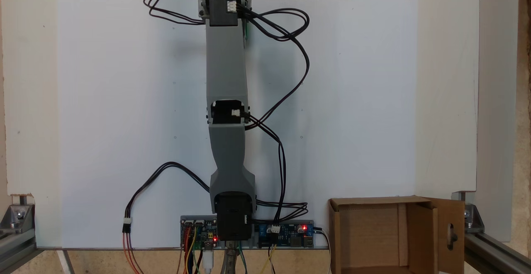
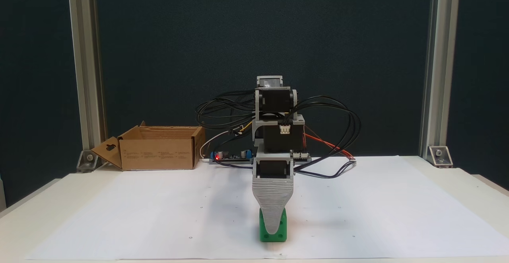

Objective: Grasp a green dice and put it in the bin.

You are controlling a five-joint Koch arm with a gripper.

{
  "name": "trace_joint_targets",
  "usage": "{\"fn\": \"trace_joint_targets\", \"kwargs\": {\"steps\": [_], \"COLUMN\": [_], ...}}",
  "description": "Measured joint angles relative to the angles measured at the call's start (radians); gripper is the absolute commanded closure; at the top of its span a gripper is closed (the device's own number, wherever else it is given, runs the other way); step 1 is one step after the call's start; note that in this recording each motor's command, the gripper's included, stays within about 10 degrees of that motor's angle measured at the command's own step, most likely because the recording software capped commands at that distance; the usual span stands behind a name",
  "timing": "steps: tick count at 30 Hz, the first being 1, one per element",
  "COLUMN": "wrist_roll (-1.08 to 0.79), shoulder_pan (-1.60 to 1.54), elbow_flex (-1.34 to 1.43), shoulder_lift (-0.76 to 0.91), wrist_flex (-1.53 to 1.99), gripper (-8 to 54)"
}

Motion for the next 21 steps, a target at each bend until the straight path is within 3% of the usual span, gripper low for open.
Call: {"fn": "trace_joint_targets", "kwargs": {"steps": [21], "wrist_roll": [0.0], "shoulder_pan": [0.003], "elbow_flex": [0.0], "shoulder_lift": [-0.043], "wrist_flex": [-0.041], "gripper": [1.6]}}
